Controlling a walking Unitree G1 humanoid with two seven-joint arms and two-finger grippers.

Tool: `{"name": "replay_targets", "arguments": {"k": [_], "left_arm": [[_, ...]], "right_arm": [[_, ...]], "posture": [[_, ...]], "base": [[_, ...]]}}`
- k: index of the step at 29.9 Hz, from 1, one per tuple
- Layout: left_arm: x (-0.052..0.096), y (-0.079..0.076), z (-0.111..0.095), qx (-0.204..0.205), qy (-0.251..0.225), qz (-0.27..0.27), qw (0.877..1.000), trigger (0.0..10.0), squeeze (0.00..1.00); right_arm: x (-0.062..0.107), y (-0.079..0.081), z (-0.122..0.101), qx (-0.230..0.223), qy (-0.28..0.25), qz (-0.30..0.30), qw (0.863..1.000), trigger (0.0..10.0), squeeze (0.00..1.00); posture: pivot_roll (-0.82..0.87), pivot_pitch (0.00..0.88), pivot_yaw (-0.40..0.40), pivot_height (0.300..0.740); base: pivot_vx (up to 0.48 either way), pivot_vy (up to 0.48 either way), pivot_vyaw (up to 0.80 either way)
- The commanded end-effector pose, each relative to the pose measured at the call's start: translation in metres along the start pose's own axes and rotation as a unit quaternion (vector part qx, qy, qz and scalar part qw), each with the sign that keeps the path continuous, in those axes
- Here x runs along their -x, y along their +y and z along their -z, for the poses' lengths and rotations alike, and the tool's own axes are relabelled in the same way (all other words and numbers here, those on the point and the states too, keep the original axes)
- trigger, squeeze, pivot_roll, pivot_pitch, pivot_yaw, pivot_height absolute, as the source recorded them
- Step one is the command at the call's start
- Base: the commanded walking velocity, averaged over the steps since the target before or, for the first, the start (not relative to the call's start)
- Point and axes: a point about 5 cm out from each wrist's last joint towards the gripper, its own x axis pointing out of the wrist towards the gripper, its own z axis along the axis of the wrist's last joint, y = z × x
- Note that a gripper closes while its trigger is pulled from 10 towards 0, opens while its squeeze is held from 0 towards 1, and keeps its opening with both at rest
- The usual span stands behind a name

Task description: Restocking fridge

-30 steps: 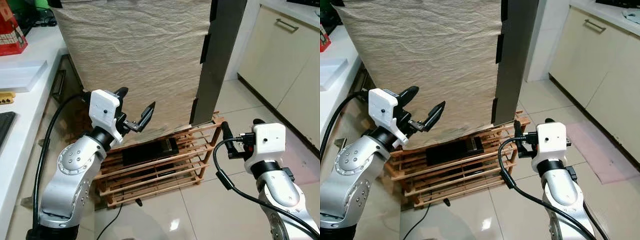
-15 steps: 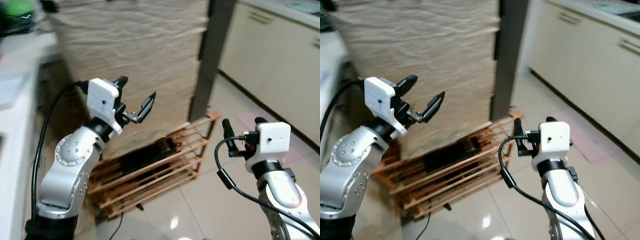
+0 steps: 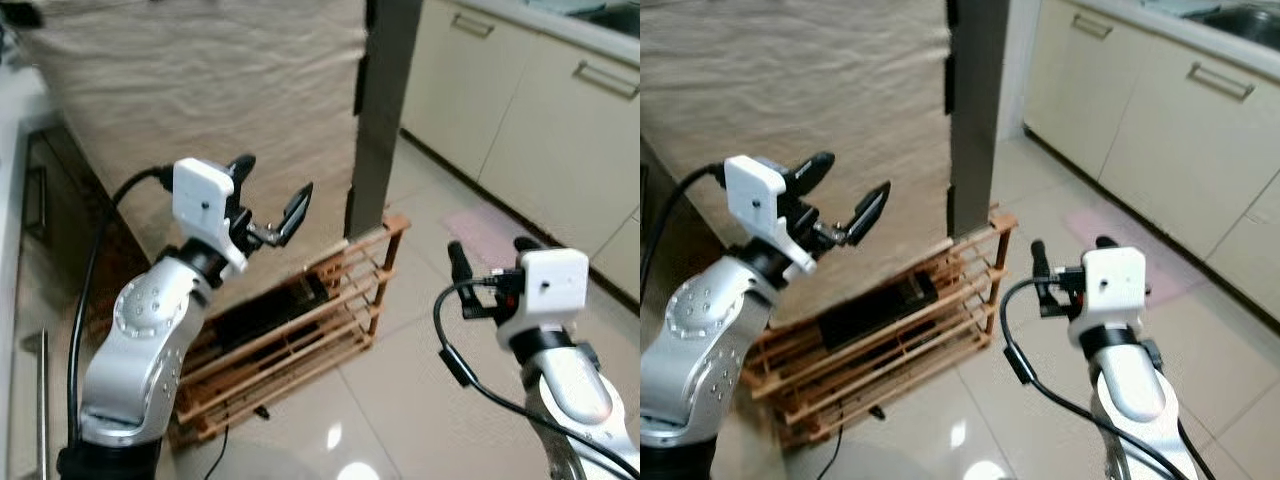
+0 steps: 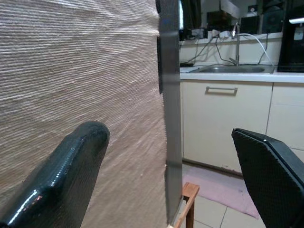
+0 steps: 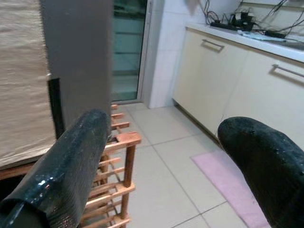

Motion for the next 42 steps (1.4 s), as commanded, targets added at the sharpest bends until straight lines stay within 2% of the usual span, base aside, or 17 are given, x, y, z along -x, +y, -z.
{"name": "replay_targets", "arguments": {"k": [1,6,8,9,11,12,17,23,27,28,30,32,35,36,38,39,42], "left_arm": [[0.008,0.01,-0.002,0.005,-0.002,-0.026,1.0,10.0,0.0],[0.012,0.023,-0.005,0.009,-0.005,-0.065,0.998,10.0,0.0],[0.016,0.033,-0.006,0.001,-0.006,-0.075,0.997,10.0,0.0],[0.022,0.036,-0.007,-0.001,-0.004,-0.065,0.998,10.0,0.47],[0.024,0.037,-0.007,-0.002,-0.004,-0.062,0.998,10.0,0.47],[0.032,0.045,-0.009,0.016,-0.011,-0.062,0.998,10.0,1.0],[0.055,0.065,-0.017,0.024,-0.006,-0.05,0.998,10.0,1.0],[0.069,0.081,-0.022,0.003,0.011,-0.048,0.999,10.0,1.0],[0.076,0.097,-0.022,-0.019,0.026,-0.063,0.997,10.0,1.0],[0.073,0.11,-0.021,-0.02,0.027,-0.07,0.997,10.0,0.86],[0.071,0.113,-0.022,-0.019,0.026,-0.071,0.997,10.0,0.86],[0.065,0.123,-0.023,-0.02,0.024,-0.068,0.997,10.0,0.08],[0.063,0.128,-0.024,-0.016,0.019,-0.072,0.997,10.0,0.08],[0.063,0.131,-0.024,-0.017,0.02,-0.071,0.997,10.0,0.0],[0.064,0.138,-0.024,-0.018,0.027,-0.066,0.997,10.0,0.0],[0.064,0.138,-0.024,-0.018,0.027,-0.066,0.997,10.0,0.0],[0.063,0.146,-0.025,-0.019,0.037,-0.049,0.998,10.0,0.0]], "right_arm": [[-0.001,0.003,-0.004,-0.006,-0.009,-0.014,1.0,10.0,0.0],[-0.004,0.008,-0.009,-0.022,-0.02,-0.049,0.998,10.0,0.0],[-0.004,0.016,-0.013,-0.04,-0.022,-0.105,0.993,10.0,0.0],[-0.005,0.018,-0.013,-0.035,-0.022,-0.128,0.991,10.0,0.0],[-0.005,0.019,-0.013,-0.032,-0.022,-0.134,0.99,10.0,0.0],[-0.006,0.02,-0.013,-0.026,-0.022,-0.147,0.989,10.0,0.0],[-0.006,0.022,-0.011,-0.021,-0.018,-0.183,0.983,10.0,0.0],[-0.006,0.023,-0.006,-0.009,-0.009,-0.213,0.977,10.0,0.0],[-0.007,0.027,-0.008,-0.026,-0.013,-0.237,0.971,10.0,0.0],[-0.008,0.034,-0.013,-0.063,-0.023,-0.27,0.961,10.0,0.0],[-0.008,0.036,-0.015,-0.077,-0.026,-0.281,0.956,10.0,0.0],[-0.007,0.04,-0.022,-0.103,-0.029,-0.332,0.937,10.0,0.0],[-0.006,0.039,-0.024,-0.109,-0.027,-0.356,0.928,10.0,0.0],[-0.003,0.035,-0.026,-0.111,-0.022,-0.376,0.92,10.0,0.0],[0.001,0.021,-0.029,-0.104,-0.008,-0.414,0.904,10.0,0.0],[0.001,0.021,-0.029,-0.104,-0.008,-0.414,0.904,10.0,0.0],[0.003,-0.005,-0.037,-0.082,0.01,-0.444,0.892,10.0,0.0]], "posture": [[-0.02,0.03,0.042,0.74],[-0.01,0.027,0.032,0.74],[-0.01,0.023,0.025,0.74],[0.0,0.019,0.018,0.74],[0.0,0.019,0.018,0.74],[0.0,0.017,0.013,0.74],[0.01,0.01,-0.001,0.74],[0.02,0.007,-0.009,0.74],[0.02,0.008,-0.011,0.74],[0.02,0.009,-0.012,0.74],[0.02,0.008,-0.011,0.74],[0.02,0.002,0.0,0.74],[0.02,0.001,0.001,0.74],[0.02,0.0,0.005,0.74],[0.02,0.0,0.009,0.74],[0.02,0.0,0.009,0.74],[0.01,0.0,0.012,0.74]], "base": [[0.0,0.0,0.0],[0.0,0.0,0.0],[0.0,0.0,0.0],[0.0,0.0,0.0],[0.0,0.0,0.0],[0.0,0.0,0.0],[0.0,0.0,0.0],[0.0,0.0,0.0],[0.0,0.0,0.0],[0.0,0.0,0.0],[0.0,0.0,0.0],[0.0,0.0,0.0],[0.0,0.0,0.0],[0.0,0.0,0.0],[0.0,0.0,0.0],[0.0,0.0,0.0],[0.0,0.0,0.0]]}}
